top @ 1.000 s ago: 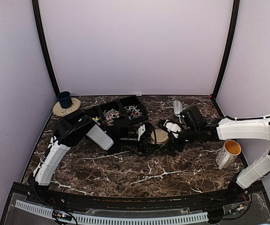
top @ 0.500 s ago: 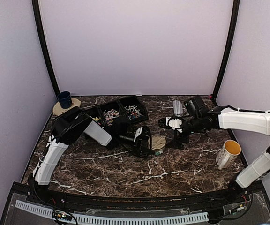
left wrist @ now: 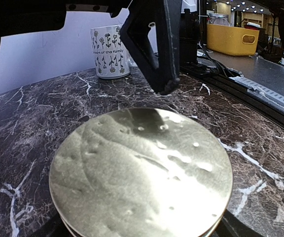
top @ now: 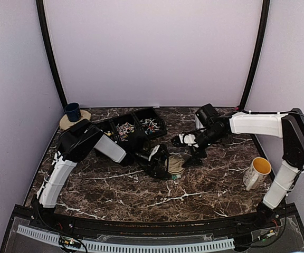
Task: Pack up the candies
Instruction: Screw the bottle lid onto the packing bottle.
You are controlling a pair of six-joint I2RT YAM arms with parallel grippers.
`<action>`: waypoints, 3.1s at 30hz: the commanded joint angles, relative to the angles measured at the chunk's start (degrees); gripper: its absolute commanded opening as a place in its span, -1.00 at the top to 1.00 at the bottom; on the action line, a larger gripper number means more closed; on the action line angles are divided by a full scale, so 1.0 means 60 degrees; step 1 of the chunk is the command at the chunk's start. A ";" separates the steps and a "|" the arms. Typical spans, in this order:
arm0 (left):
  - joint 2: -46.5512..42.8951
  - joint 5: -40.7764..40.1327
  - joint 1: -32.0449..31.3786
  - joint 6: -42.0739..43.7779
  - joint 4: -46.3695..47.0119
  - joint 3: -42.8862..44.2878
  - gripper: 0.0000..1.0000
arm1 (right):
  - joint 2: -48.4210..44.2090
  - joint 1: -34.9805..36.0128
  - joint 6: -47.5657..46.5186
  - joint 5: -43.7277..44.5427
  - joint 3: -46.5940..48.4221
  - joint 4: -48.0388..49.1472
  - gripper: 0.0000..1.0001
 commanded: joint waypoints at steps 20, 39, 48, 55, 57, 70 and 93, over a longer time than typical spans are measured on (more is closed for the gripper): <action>0.1224 -0.0605 -0.0106 0.0743 -0.2770 -0.0682 -0.57 | 0.1426 0.0197 -0.0866 -0.1470 0.0954 -0.0741 -0.98; 0.1269 -0.0720 -0.0109 0.0648 -0.2728 -0.0612 -0.56 | 0.1547 0.0222 -0.0485 -0.1542 0.0871 -0.0537 -0.89; 0.1299 -0.0851 -0.0116 0.0497 -0.2605 -0.0598 -0.56 | 0.1612 0.0234 -0.0250 -0.1545 0.0892 -0.0604 -0.72; 0.1313 -0.1253 -0.0094 0.0084 -0.2171 -0.0696 -0.55 | 0.1291 0.0309 0.0302 -0.1473 0.0418 0.0036 -0.68; 0.1313 -0.1255 -0.0095 0.0063 -0.2128 -0.0698 -0.55 | 0.1145 0.0345 0.0426 -0.1439 0.0183 0.0253 -0.73; 0.1289 -0.1265 -0.0094 0.0048 -0.2113 -0.0737 -0.55 | 0.1111 0.0385 0.0723 -0.1229 -0.0067 0.0674 -0.71; 0.0954 -0.3422 -0.0051 -0.1900 -0.0210 -0.1466 -0.56 | -0.0015 0.0517 0.4892 -0.0110 -0.3417 0.5665 -0.65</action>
